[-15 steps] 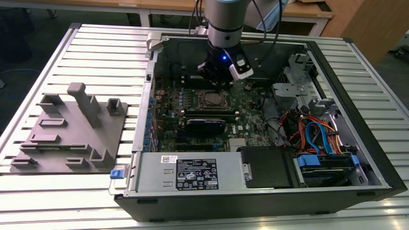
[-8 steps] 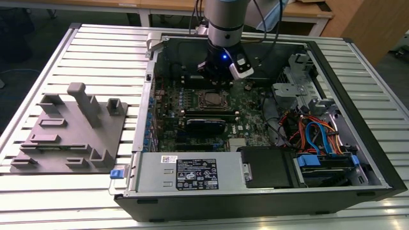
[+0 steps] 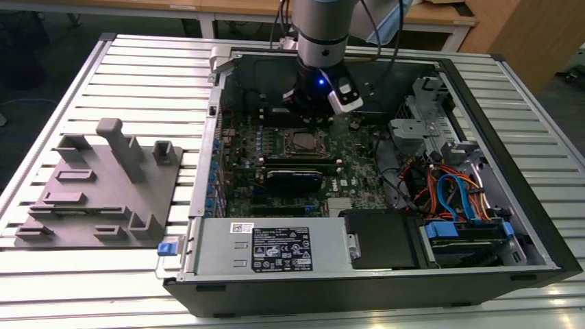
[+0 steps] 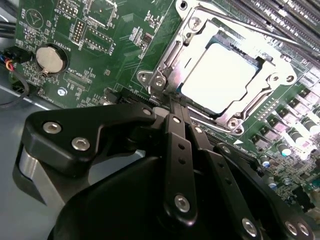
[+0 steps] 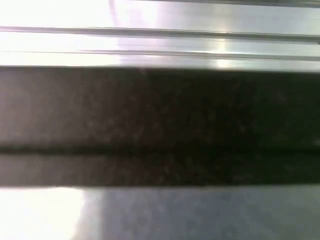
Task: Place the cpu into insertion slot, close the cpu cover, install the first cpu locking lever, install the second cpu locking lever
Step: 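Install the first cpu locking lever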
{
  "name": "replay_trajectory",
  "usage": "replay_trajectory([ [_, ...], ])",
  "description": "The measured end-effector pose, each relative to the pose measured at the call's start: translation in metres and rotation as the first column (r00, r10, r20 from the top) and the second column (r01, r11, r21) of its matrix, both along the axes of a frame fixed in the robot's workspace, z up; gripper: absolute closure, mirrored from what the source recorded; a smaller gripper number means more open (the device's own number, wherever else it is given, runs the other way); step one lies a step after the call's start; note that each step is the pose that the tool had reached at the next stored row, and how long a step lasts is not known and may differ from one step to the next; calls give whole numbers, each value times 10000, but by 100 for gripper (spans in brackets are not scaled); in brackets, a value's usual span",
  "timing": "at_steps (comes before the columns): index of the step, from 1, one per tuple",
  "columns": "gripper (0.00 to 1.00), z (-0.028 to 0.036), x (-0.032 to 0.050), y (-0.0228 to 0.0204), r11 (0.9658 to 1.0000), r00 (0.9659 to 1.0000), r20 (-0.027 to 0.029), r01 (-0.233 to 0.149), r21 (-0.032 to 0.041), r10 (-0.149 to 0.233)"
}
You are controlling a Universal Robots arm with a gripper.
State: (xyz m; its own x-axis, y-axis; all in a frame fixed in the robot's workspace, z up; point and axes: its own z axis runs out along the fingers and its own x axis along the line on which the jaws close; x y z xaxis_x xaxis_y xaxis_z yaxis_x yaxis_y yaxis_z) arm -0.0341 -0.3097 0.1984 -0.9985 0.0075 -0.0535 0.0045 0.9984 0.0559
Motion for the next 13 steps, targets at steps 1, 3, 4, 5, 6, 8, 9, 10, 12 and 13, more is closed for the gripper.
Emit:
replay_trajectory([
  [1, 90, -6, 0, 0, 10000, 10000, 1, 0, -4, 0],
  [3, 90, -17, 0, 0, 10000, 10000, -1, 1, -9, -1],
  [4, 90, -22, 0, 0, 10000, 10000, 0, 1, -8, -1],
  [5, 90, -26, 0, 0, 10000, 10000, 0, 1, -7, -1],
  [6, 90, -29, 0, 0, 10000, 10000, 1, 1, -6, -1],
  [8, 90, -31, 0, 0, 10000, 10000, 2, 2, -4, -2],
  [9, 90, -31, 0, 1, 10000, 10000, 3, 1, -4, -1],
  [10, 90, -29, 0, 0, 10000, 10000, 3, 1, -4, -1],
  [12, 90, -16, 1, 2, 10000, 10000, 10, 2, 10, -2],
  [13, 90, -8, 2, 3, 10000, 10000, 13, 1, 28, -1],
])
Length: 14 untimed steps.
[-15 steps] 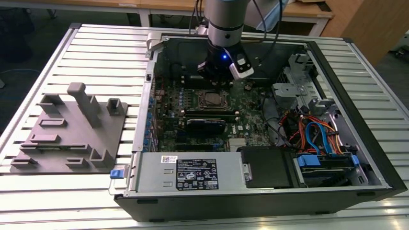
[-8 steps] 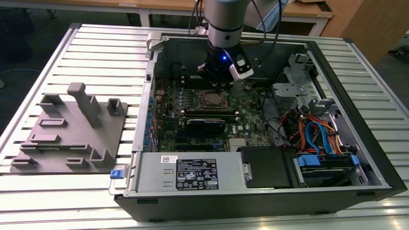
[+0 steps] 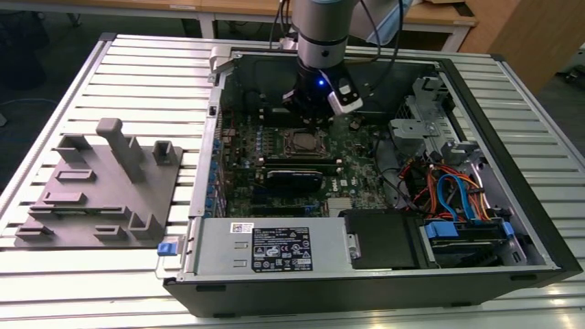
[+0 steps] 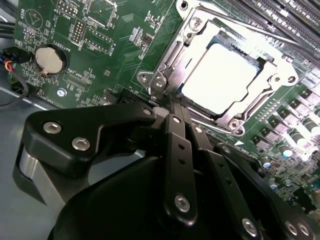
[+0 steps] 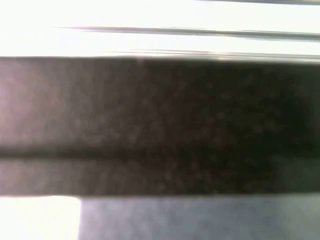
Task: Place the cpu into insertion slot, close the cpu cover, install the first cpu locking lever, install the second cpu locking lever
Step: 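Install the first cpu locking lever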
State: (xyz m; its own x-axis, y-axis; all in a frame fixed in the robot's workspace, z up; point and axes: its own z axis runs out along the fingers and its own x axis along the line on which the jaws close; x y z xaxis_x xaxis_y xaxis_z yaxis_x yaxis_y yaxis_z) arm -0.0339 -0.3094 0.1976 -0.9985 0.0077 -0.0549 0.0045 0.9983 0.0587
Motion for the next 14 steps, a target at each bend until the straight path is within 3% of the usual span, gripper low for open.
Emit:
replay_trajectory([
  [2, 90, 11, -2, -2, 10000, 10000, -8, -1, 61, 1],
  [8, 90, 19, -14, -2, 9991, 10000, -11, 1, 422, 0],
  [11, 90, 23, -24, -2, 9987, 10000, -10, 1, 513, 0],
  [14, 90, 26, -39, -2, 9985, 10000, -9, 1, 543, 0],
])
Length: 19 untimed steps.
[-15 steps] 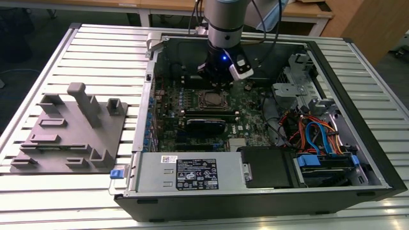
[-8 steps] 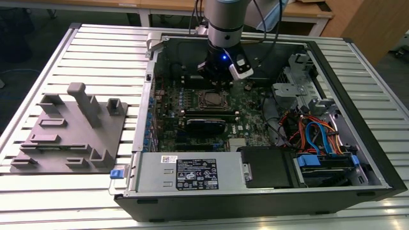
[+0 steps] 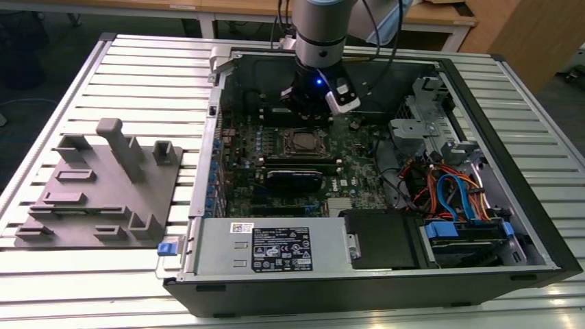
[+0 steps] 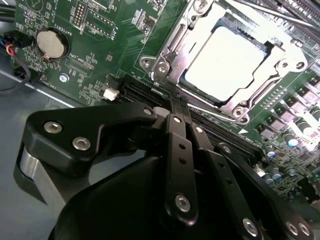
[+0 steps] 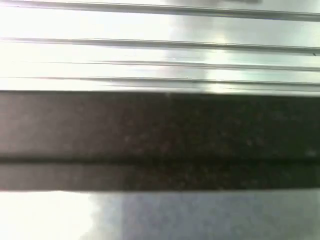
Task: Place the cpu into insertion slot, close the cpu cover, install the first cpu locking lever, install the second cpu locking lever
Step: 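Install the first cpu locking lever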
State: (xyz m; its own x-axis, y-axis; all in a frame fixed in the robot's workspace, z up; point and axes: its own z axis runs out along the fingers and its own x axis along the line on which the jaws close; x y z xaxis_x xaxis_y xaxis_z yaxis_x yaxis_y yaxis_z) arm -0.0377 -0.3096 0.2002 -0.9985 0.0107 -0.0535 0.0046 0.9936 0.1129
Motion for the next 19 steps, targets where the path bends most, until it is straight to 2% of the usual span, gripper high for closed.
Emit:
replay_trajectory([
  [14, 90, 0, 34, 2, 10000, 10000, -2, 0, -1, 0],
  [17, 90, -9, 38, 2, 10000, 10000, -2, 0, -35, 0],
  [19, 90, -19, 40, 2, 10000, 10000, -3, 0, -91, 0],
])
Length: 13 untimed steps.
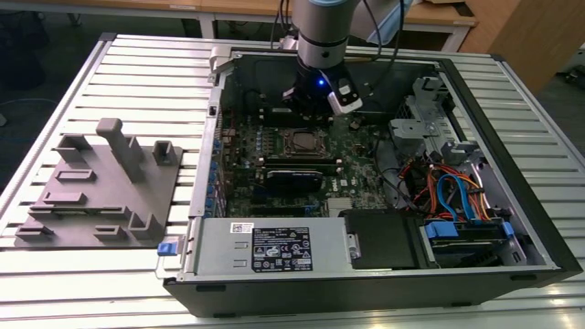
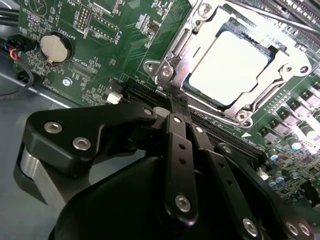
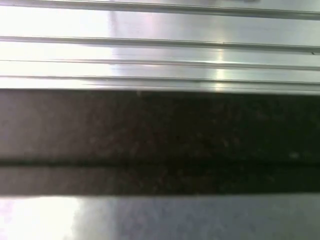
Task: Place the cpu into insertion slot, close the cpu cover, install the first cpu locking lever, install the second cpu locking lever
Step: 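Install the first cpu locking lever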
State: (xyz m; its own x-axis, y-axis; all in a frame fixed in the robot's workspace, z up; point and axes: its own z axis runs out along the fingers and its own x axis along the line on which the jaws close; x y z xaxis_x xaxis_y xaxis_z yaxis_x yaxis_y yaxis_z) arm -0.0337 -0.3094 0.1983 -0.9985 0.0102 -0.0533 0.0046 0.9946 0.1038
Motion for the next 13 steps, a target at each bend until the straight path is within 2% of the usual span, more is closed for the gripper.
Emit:
replay_trajectory([
  [1, 90, 0, 0, 0, 10000, 10000, -3, -1, -20, 1],
  [9, 90, 20, 1, 1, 10000, 10000, -3, 1, -28, -1],
  [13, 90, 4, 0, 0, 9994, 10000, -7, 10, -356, -10],
])
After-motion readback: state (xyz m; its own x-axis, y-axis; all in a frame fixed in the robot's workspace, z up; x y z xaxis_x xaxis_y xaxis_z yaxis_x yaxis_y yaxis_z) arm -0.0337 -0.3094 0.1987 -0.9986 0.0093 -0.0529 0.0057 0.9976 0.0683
